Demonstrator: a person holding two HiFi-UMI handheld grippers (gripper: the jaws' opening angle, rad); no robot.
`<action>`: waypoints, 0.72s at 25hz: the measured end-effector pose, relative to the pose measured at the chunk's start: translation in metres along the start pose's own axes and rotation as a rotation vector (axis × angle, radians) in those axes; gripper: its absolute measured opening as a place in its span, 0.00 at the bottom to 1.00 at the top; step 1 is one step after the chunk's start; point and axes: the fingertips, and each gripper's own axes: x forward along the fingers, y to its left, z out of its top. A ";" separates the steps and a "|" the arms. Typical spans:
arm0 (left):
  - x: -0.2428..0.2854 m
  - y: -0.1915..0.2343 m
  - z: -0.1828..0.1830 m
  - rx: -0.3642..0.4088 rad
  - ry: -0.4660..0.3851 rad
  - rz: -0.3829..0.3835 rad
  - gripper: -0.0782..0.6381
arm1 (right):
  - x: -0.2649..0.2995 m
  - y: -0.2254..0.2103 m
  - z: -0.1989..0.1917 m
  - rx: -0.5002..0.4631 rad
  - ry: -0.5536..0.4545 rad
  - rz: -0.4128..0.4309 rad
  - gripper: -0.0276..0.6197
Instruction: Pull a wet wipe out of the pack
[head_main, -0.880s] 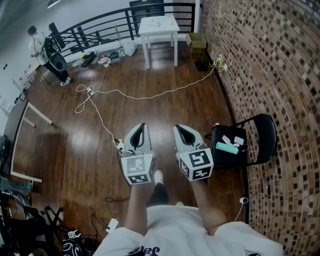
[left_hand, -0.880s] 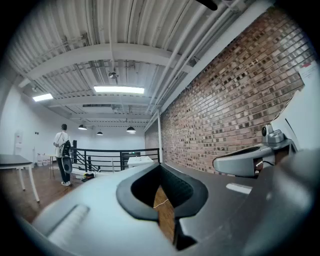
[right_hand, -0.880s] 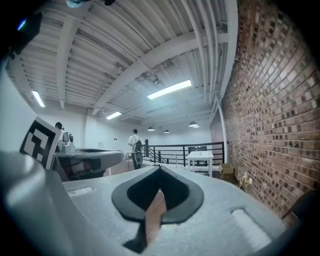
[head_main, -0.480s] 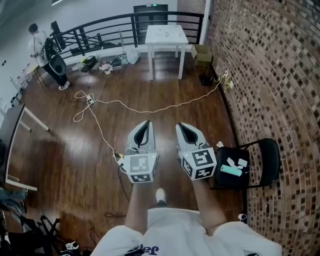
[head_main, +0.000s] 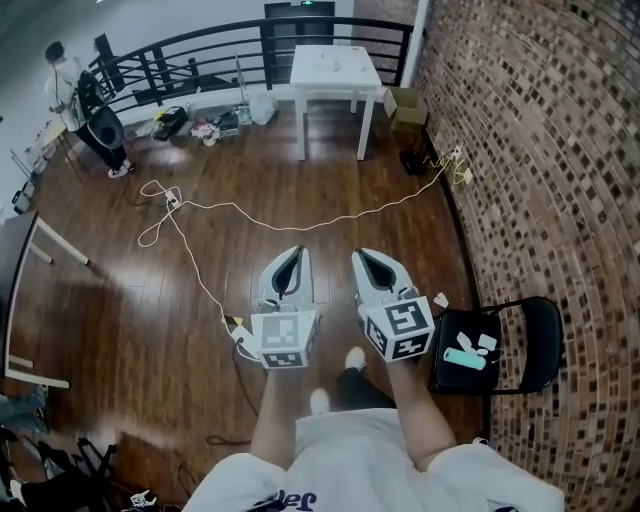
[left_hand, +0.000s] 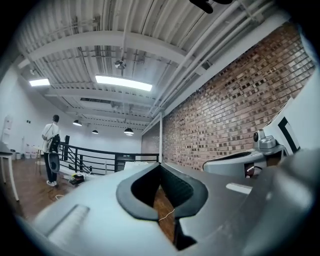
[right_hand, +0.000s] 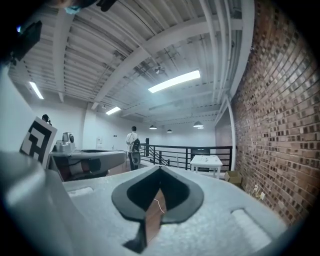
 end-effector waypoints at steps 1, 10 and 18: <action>0.011 0.002 -0.003 0.000 0.004 0.001 0.13 | 0.010 -0.007 -0.002 0.004 0.003 0.004 0.03; 0.160 0.039 0.008 0.055 -0.003 0.024 0.13 | 0.144 -0.092 0.034 0.032 -0.061 0.088 0.03; 0.280 0.039 0.013 0.063 -0.035 0.034 0.13 | 0.222 -0.184 0.041 0.051 -0.053 0.125 0.03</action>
